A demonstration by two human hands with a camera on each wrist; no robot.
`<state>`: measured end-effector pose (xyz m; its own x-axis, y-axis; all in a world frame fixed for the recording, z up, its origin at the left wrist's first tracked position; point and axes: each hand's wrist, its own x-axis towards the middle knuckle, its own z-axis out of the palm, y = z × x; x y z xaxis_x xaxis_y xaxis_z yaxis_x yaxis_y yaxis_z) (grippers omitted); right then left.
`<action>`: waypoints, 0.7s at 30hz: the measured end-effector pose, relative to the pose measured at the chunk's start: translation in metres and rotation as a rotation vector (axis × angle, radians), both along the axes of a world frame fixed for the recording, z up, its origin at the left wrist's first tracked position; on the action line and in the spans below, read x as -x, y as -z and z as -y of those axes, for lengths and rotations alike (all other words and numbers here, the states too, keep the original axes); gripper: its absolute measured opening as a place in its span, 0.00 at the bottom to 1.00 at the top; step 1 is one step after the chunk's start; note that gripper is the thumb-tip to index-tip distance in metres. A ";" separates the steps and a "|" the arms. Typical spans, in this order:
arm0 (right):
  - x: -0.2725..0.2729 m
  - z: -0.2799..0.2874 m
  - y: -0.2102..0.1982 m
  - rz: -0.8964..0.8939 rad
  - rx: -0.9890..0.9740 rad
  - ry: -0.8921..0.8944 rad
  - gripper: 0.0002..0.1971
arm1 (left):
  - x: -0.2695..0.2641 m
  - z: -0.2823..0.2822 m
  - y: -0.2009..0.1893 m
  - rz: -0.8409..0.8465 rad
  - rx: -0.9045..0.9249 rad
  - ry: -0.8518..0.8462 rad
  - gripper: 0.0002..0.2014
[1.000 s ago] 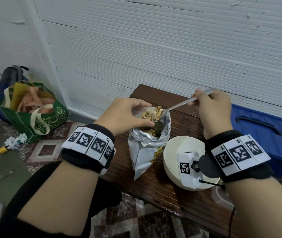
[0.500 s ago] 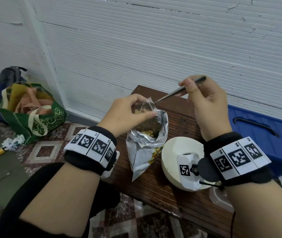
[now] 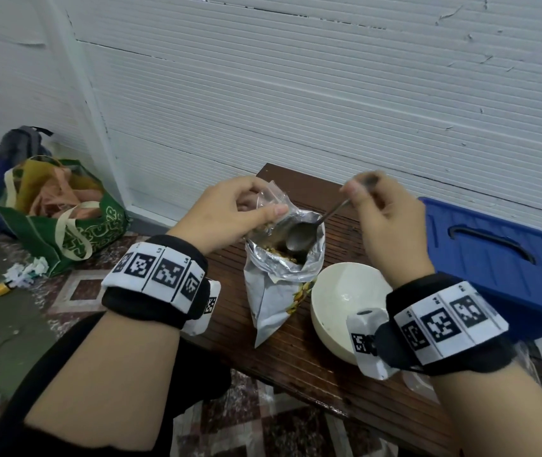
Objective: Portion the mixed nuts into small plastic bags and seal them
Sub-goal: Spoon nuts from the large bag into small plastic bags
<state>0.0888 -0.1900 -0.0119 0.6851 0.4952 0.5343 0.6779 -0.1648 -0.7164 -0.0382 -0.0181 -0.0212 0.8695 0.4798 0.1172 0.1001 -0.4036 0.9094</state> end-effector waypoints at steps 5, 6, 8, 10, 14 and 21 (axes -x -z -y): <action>0.013 -0.004 0.026 0.332 0.295 -0.052 0.09 | -0.001 -0.001 0.001 -0.012 -0.010 -0.012 0.21; 0.014 -0.004 0.029 0.335 0.307 -0.060 0.10 | -0.001 -0.001 0.001 -0.013 -0.014 -0.013 0.20; 0.014 -0.005 0.033 0.283 0.300 -0.074 0.11 | -0.001 -0.001 0.001 -0.012 -0.017 -0.012 0.21; 0.014 -0.006 0.035 0.167 0.267 -0.102 0.13 | -0.001 0.000 0.001 -0.016 -0.029 -0.012 0.24; 0.018 -0.007 0.036 -0.067 0.146 -0.097 0.11 | 0.001 0.002 -0.001 -0.027 -0.042 -0.019 0.24; 0.012 -0.010 0.036 -0.354 -0.009 0.106 0.13 | 0.001 0.002 -0.002 -0.045 -0.088 -0.016 0.22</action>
<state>0.0766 -0.1799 -0.0482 0.8756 0.4076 0.2591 0.3674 -0.2138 -0.9051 -0.0392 -0.0197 -0.0195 0.8671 0.4834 0.1205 0.1475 -0.4801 0.8647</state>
